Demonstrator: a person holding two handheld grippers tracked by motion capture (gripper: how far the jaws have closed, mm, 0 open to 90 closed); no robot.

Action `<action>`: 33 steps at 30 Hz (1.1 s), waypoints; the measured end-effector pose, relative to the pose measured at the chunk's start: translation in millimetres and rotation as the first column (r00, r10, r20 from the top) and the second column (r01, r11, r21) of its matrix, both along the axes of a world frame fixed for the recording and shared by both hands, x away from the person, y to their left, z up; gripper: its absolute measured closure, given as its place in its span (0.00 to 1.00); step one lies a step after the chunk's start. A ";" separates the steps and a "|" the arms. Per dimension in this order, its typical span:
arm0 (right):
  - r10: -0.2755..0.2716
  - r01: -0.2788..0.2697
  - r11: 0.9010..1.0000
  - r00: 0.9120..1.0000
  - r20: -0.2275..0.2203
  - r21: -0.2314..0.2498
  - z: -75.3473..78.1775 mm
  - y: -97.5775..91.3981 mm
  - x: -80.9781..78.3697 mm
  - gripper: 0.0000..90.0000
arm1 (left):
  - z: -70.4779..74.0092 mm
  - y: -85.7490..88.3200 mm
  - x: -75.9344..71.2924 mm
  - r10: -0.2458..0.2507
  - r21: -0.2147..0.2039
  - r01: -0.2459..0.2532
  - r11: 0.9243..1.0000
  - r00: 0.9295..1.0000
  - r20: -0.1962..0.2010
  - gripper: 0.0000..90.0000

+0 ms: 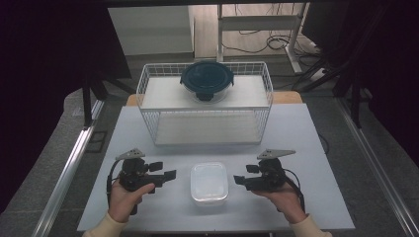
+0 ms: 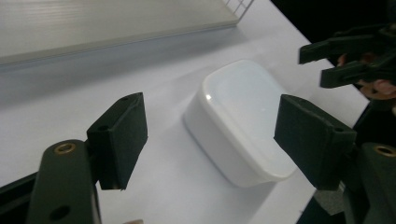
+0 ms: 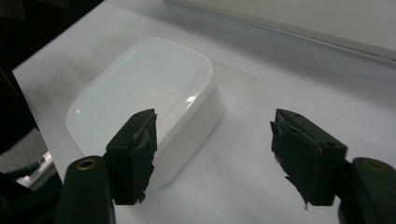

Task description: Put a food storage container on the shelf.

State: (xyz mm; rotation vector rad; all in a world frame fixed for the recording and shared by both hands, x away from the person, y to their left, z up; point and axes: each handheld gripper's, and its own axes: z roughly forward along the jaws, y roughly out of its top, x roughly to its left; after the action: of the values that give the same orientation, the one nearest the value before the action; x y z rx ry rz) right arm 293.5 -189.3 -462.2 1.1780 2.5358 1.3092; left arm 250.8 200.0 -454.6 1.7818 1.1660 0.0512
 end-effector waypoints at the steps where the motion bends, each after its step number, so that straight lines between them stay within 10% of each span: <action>1: -0.004 0.004 1.000 1.000 -0.005 0.010 -0.6 0.0 0.4 0.32 | 0.8 -1.7 -1.0 -0.002 0.000 0.002 1.000 1.000 -0.002 0.28; 21: -0.001 0.009 0.996 0.996 -0.093 0.087 -5.2 13.0 -1.6 0.33 | -9.6 -14.6 1.3 0.009 0.013 -0.008 1.000 0.998 -0.066 0.28; 33: -0.027 0.049 0.992 0.984 -0.179 0.120 -12.8 20.0 3.4 0.38 | -28.4 -34.3 10.9 -0.047 -0.065 0.037 0.997 0.985 -0.165 0.31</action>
State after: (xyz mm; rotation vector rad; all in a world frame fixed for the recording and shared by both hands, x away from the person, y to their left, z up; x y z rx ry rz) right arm 296.8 -169.3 -475.0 1.4192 2.5677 1.4320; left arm 261.7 165.7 -483.0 1.7819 1.2343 -0.1599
